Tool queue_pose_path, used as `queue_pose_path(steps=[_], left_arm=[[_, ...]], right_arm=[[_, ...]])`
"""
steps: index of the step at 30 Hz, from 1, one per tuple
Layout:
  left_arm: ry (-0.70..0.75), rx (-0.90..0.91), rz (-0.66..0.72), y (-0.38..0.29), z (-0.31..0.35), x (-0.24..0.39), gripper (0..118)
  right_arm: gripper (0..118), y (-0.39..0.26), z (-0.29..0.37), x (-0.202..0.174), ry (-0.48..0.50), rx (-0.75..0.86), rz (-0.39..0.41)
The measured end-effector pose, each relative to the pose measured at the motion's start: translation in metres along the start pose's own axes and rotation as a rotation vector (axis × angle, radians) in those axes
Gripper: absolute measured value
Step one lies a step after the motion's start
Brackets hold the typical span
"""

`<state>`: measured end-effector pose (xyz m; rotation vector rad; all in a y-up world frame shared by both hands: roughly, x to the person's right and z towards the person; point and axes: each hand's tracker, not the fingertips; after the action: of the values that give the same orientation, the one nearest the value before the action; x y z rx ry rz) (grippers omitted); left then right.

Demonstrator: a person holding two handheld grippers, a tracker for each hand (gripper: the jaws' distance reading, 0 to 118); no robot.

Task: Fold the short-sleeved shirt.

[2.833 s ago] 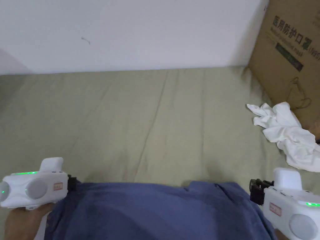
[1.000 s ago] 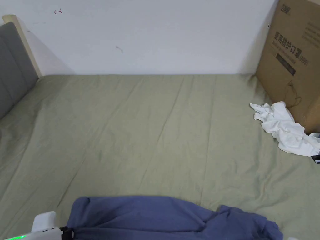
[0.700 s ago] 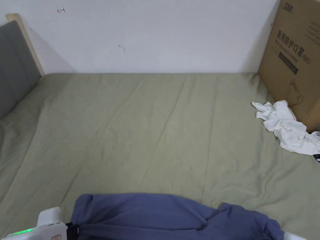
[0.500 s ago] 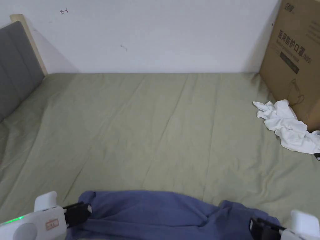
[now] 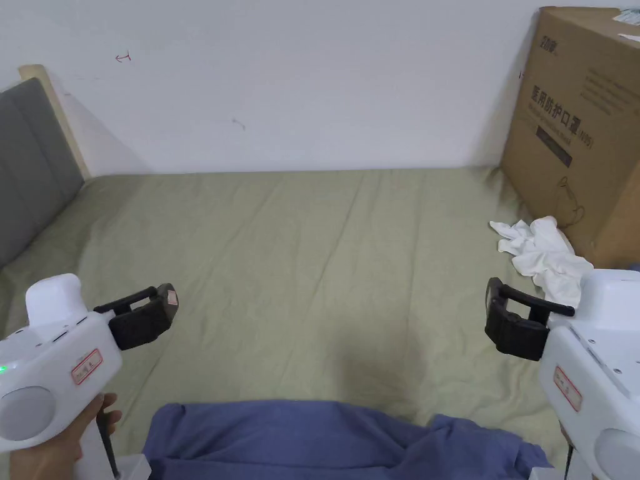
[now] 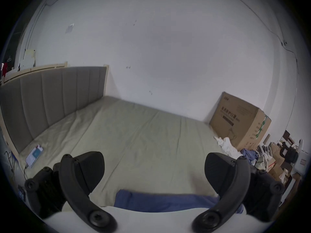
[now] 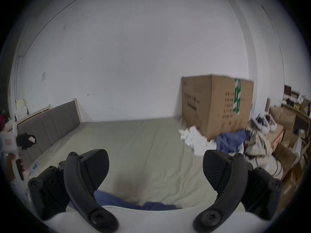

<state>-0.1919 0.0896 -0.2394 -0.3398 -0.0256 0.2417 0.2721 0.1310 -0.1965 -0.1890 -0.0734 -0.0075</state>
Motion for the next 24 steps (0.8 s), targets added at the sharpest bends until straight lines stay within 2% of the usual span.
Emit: queue_pose_path(steps=[3,5,6,8,9,10,11,12,14,21,24], left_arm=[[0.029,0.095,-0.064,0.002,0.000,0.017,118],[0.062,0.141,-0.127,-0.002,-0.001,0.020,118],[0.079,0.163,-0.163,-0.005,0.000,0.024,115],[0.084,0.206,-0.212,-0.011,0.003,0.032,88],[0.091,0.213,-0.224,-0.013,0.003,0.033,66],[0.086,0.208,-0.229,-0.014,0.003,0.035,32],[0.066,0.194,-0.232,-0.015,0.003,0.035,7],[0.040,0.168,-0.226,-0.015,0.002,0.035,6],[-0.007,0.127,-0.194,-0.019,-0.001,0.031,5],[-0.044,0.020,-0.117,-0.033,-0.010,0.005,5],[-0.089,-0.095,-0.050,-0.038,-0.020,-0.020,5]], right_arm=[[112,0.002,0.001,-0.009,-0.022,0.025,0.024],[92,0.001,0.005,-0.013,-0.036,0.050,0.029],[76,-0.001,0.005,-0.015,-0.049,0.067,0.032],[39,-0.003,0.006,-0.015,-0.038,0.068,0.029],[21,-0.005,0.006,-0.016,-0.036,0.076,0.022],[8,-0.007,0.006,-0.018,-0.044,0.086,0.016],[6,-0.008,0.007,-0.016,-0.032,0.090,0.017],[2,-0.008,0.007,-0.016,-0.003,0.077,0.009],[2,-0.009,0.010,-0.020,-0.005,0.078,0.008],[2,-0.012,0.008,-0.026,0.007,0.045,0.009],[2,-0.016,0.001,-0.024,0.011,0.024,0.006]])
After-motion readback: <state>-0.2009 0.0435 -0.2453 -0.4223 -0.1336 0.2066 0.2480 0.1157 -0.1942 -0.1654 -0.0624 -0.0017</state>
